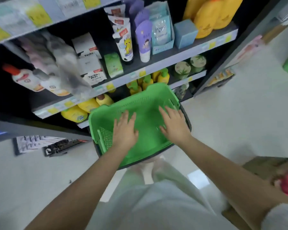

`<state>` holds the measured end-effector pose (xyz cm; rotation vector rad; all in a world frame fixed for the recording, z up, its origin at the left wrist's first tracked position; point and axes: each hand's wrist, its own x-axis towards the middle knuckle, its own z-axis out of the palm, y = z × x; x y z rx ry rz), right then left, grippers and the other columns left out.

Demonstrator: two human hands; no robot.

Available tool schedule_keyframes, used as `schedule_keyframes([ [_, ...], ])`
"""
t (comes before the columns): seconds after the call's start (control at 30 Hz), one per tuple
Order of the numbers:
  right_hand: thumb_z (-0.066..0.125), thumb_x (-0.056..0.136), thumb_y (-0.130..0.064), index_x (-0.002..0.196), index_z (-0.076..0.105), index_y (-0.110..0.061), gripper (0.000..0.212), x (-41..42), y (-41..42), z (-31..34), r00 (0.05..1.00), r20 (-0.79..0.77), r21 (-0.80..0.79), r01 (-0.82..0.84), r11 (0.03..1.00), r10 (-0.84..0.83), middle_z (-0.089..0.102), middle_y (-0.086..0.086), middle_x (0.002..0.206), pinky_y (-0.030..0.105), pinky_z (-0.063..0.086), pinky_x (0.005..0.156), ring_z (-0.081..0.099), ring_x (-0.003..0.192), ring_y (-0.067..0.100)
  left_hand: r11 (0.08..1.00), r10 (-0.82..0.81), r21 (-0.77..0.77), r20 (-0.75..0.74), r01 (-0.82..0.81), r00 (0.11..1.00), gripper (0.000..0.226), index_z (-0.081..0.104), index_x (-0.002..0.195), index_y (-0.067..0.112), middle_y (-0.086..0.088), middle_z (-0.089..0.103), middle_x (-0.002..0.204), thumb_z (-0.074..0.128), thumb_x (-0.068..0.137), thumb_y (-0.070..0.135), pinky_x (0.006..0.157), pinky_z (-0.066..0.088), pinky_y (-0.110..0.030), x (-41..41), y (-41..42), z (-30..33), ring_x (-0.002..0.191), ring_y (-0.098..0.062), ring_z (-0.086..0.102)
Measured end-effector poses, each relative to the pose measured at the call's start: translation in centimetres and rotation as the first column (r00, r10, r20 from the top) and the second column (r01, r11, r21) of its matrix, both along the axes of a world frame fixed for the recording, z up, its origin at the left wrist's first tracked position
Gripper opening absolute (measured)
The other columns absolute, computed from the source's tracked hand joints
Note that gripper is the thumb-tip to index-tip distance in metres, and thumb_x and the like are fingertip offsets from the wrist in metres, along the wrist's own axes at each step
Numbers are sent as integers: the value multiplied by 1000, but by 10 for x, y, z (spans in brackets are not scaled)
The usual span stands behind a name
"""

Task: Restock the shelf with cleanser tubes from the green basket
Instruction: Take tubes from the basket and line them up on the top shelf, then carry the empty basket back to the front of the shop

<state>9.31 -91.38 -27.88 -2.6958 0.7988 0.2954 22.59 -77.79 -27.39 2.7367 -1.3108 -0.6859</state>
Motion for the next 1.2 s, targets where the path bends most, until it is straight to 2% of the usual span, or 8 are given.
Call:
schedule_keyframes([
  [0.1, 53, 88, -19, 149, 13, -17, 73, -21, 22, -20, 991, -113, 111, -60, 992, 73, 28, 8, 151, 49, 7, 114, 24, 139, 24, 990, 128, 85, -246, -110, 961, 64, 17, 148, 20, -11, 58, 122, 49, 93, 33, 85, 49, -33, -24, 30, -25, 96, -22, 60],
  [0.23, 49, 81, 0, 144, 31, -15, 66, -41, 42, -35, 964, -205, 190, -131, 973, 170, 51, 5, 133, 50, 2, 115, 42, 126, 20, 969, 200, 218, -436, -113, 878, 72, 19, 148, 22, -6, 55, 132, 53, 89, 46, 91, 46, -31, -57, 67, -47, 112, -21, 58],
  [0.33, 45, 82, 4, 120, 54, -12, 42, -47, 47, -43, 938, -261, 158, -191, 969, 228, 59, 5, 115, 49, 5, 115, 51, 113, 20, 973, 109, 228, -314, -36, 943, 49, 38, 140, 21, -4, 61, 125, 48, 94, 35, 83, 48, -27, -71, 83, -58, 107, -20, 59],
  [0.5, 50, 82, 2, 106, 63, -13, 31, -35, 38, -48, 914, -311, 164, -218, 962, 260, 60, 5, 103, 48, 21, 112, 56, 100, 21, 957, 164, 277, -272, -86, 948, 25, 65, 101, 13, 0, 57, 84, 41, 95, 17, 62, 38, -25, -67, 73, -60, 75, -18, 53],
  [0.6, 50, 84, -3, 103, 63, -12, 24, -25, 29, -44, 875, -340, 225, -280, 933, 344, 59, 5, 95, 33, 42, 89, 58, 94, 24, 960, 181, 263, -333, -93, 925, 24, 65, 99, 9, -3, 56, 82, 43, 93, 18, 61, 37, -26, -61, 72, -52, 74, -20, 51],
  [0.77, 52, 85, -14, 99, 60, -14, 17, -14, 13, -17, 819, -357, 206, -400, 893, 449, 56, 1, 83, 30, 36, 75, 59, 89, 24, 974, 219, 142, -374, -177, 901, 17, 61, 101, 13, -4, 58, 82, 49, 92, 21, 60, 37, -27, -50, 73, -14, 74, -20, 52],
  [0.9, 55, 88, -28, 82, 54, -21, 9, 4, 6, 12, 893, -248, 71, -369, 927, 375, 46, -6, 65, 34, 33, 91, 53, 73, 21, 975, 220, 74, -196, -210, 955, 15, 57, 94, 13, 0, 54, 78, 61, 84, 24, 57, 33, -27, -34, 62, 15, 72, -20, 51],
  [1.2, 58, 83, -26, 76, 50, -20, 13, 59, 5, 60, 963, -16, -15, -270, 963, 270, 44, -5, 67, 32, 29, 73, 45, 72, 20, 879, 424, -260, 40, -400, 905, 9, 57, 83, 8, -5, 52, 71, 61, 76, 11, 59, 28, -30, -12, 54, 50, 75, -31, 56],
])
